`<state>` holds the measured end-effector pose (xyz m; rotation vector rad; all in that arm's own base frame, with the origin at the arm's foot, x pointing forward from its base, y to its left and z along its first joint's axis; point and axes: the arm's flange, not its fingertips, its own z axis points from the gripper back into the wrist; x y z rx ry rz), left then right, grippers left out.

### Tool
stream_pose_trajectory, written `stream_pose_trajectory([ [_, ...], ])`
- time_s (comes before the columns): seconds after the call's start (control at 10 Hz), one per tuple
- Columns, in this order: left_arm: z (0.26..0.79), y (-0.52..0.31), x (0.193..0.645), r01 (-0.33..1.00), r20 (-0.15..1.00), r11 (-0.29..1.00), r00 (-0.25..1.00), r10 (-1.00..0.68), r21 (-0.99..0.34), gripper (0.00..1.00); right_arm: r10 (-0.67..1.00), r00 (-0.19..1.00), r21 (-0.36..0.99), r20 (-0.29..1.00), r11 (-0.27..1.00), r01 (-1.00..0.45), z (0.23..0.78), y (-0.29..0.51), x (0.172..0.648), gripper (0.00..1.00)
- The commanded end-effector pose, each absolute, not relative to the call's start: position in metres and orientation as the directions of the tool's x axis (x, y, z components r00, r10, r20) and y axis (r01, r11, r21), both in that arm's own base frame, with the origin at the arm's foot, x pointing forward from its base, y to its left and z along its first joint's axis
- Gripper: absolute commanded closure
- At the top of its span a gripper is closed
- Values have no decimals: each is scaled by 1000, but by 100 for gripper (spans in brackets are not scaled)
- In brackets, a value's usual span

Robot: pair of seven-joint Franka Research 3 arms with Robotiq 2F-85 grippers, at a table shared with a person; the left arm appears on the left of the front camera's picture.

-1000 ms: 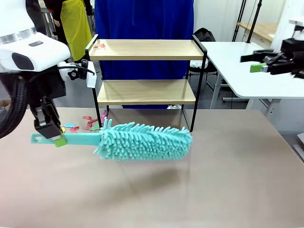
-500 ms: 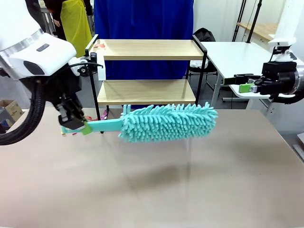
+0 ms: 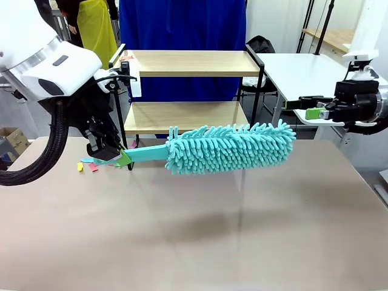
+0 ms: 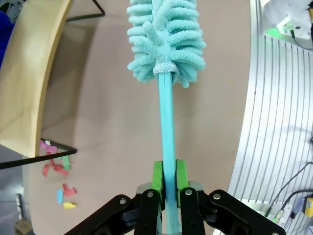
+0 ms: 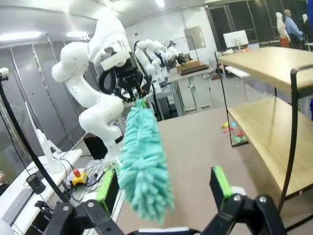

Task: Clean the shelf.
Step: Hand the Duster back to the human.

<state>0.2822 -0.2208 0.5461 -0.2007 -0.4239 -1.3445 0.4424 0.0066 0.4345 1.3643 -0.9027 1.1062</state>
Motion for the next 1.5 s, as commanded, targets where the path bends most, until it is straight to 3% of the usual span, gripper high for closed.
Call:
stream_pose_trajectory([
  [0.0, 549, -220, 279, 964, 396, 242, 182, -900, 107, 87, 119, 204, 214, 972, -80, -973, 406, 20, 416, 0],
  [0.2, 549, -220, 279, 964, 396, 242, 182, -900, 107, 87, 89, 187, 192, 978, -40, -981, 387, 22, 402, 0],
  [0.5, 549, -220, 279, 964, 396, 242, 182, -900, 107, 87, 34, 189, 192, 981, -90, -977, 371, 42, 389, 0],
  [1.3, 549, -220, 279, 964, 396, 242, 182, -900, 107, 87, -13, 212, 208, 977, -134, -969, 372, 98, 406, 0],
  [1.4, 549, -220, 279, 964, 396, 242, 182, -900, 107, 87, 4, 225, 224, 974, -142, -964, 370, 99, 408, 57],
])
